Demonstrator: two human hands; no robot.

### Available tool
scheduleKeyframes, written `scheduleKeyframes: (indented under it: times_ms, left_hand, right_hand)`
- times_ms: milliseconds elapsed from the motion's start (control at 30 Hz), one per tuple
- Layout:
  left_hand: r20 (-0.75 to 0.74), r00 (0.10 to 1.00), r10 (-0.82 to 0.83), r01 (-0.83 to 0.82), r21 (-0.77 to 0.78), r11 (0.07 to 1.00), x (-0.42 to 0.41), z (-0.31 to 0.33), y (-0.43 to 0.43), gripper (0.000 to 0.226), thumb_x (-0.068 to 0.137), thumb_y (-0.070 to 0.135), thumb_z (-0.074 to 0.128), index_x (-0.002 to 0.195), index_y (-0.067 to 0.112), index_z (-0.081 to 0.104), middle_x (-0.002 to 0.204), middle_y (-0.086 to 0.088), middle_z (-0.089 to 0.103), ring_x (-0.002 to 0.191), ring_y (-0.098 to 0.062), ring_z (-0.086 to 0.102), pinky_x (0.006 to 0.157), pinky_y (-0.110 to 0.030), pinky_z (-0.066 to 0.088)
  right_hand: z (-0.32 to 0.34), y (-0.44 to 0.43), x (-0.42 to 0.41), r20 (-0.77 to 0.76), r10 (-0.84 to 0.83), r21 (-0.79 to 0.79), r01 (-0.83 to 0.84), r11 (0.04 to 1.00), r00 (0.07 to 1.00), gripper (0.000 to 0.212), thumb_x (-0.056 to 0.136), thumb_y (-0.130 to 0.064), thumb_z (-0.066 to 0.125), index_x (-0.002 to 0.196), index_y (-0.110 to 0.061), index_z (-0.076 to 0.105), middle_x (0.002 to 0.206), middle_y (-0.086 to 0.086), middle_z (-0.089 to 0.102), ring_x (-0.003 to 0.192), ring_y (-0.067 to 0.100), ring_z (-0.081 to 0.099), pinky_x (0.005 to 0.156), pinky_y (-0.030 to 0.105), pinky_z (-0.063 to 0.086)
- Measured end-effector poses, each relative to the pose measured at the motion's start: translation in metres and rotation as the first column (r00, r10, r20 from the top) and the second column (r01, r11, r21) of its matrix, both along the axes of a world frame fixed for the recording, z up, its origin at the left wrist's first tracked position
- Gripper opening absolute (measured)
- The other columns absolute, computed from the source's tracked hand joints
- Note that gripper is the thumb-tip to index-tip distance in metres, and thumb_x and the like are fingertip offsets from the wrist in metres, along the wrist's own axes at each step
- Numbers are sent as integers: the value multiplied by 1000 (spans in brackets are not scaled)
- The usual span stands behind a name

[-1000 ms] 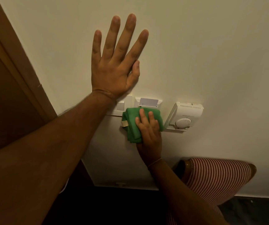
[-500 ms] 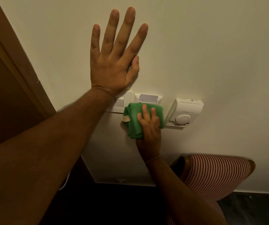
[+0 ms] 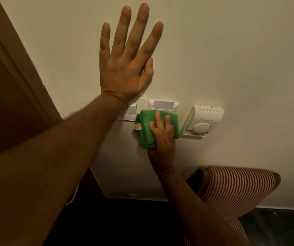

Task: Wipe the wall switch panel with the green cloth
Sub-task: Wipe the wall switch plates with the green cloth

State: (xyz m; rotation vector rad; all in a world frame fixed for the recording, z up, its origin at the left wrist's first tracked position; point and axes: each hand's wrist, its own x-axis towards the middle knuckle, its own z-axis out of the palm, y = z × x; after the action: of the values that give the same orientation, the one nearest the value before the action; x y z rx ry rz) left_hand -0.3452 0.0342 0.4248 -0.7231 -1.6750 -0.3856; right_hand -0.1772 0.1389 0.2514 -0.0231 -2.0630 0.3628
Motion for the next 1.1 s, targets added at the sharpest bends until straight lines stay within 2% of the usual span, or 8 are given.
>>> scheduleKeyframes:
  times_ms: [133, 267, 400, 533, 633, 833, 1000, 1100]
  left_hand:
    - [28, 999, -43, 42, 27, 999, -5, -3, 4, 74, 117, 45, 33, 183, 39, 0, 186, 8, -20, 173, -22, -10, 138, -65, 3]
    - [13, 999, -50, 50, 20, 999, -5, -5, 3, 74, 116, 45, 34, 183, 38, 4, 187, 7, -16, 175, -26, -4, 139, -66, 5]
    - [-1, 999, -43, 43, 17, 999, -4, -2, 1, 75, 115, 44, 36, 184, 37, 8, 188, 7, -13, 175, -26, -3, 140, -63, 3]
    - [-5, 1000, -29, 30, 21, 999, -7, -3, 2, 75, 115, 43, 36, 183, 37, 6, 188, 7, -14, 174, -23, -9, 138, -62, -1]
    - [-5, 1000, -15, 15, 22, 1000, -8, -4, 3, 76, 114, 44, 37, 184, 37, 6, 188, 6, -14, 175, -24, -8, 138, -62, -1]
    - [-12, 1000, -23, 23, 12, 1000, 0, -2, 0, 76, 115, 42, 37, 183, 37, 3, 186, 8, -18, 173, -21, -12, 139, -60, -1]
    - [-8, 1000, -7, 7, 13, 1000, 3, 0, -3, 76, 115, 41, 39, 182, 37, 5, 187, -4, 9, 174, -21, -11, 140, -60, 1]
    - [7, 1000, -12, 12, -3, 1000, 5, -2, -1, 76, 116, 42, 37, 181, 38, -1, 182, -5, 8, 177, -29, 4, 139, -61, 1]
  right_hand:
    - [-1, 7, 5, 60, 51, 128, -58, 990, 997, 37, 114, -35, 51, 146, -16, 52, 161, 3, 42, 164, 15, 18, 134, 37, 17]
    - [3, 19, 13, 8, 8, 15, -8, 1000, 1000, 40, 114, -43, 45, 142, -15, 52, 163, 5, 40, 164, 19, 18, 134, 41, 18]
    - [12, -1, -1, -47, -9, -53, 6, 999, 999, 30, 112, -27, 53, 140, -15, 55, 164, 4, 38, 164, 21, 18, 134, 40, 15]
    - [6, -6, -5, 29, 28, 84, -31, 996, 999, 41, 107, -24, 59, 147, -15, 52, 164, 1, 37, 164, 17, 15, 134, 38, 12]
    - [1, 11, 4, 61, 42, 147, -51, 988, 997, 39, 114, -34, 50, 149, -17, 50, 170, -6, 30, 164, 17, 18, 134, 38, 15]
    - [9, 5, 0, -40, -26, -9, 26, 1000, 999, 29, 115, -34, 46, 139, -20, 55, 174, -15, 20, 164, 20, 19, 134, 39, 13]
    - [11, -11, -7, -2, -32, 99, 32, 995, 999, 32, 115, -30, 47, 145, -21, 54, 173, -12, 22, 163, 17, 21, 133, 38, 15]
    - [7, 8, 7, 35, -46, 153, 40, 987, 998, 37, 114, -39, 49, 147, -22, 52, 168, -6, 35, 163, 17, 24, 133, 39, 16]
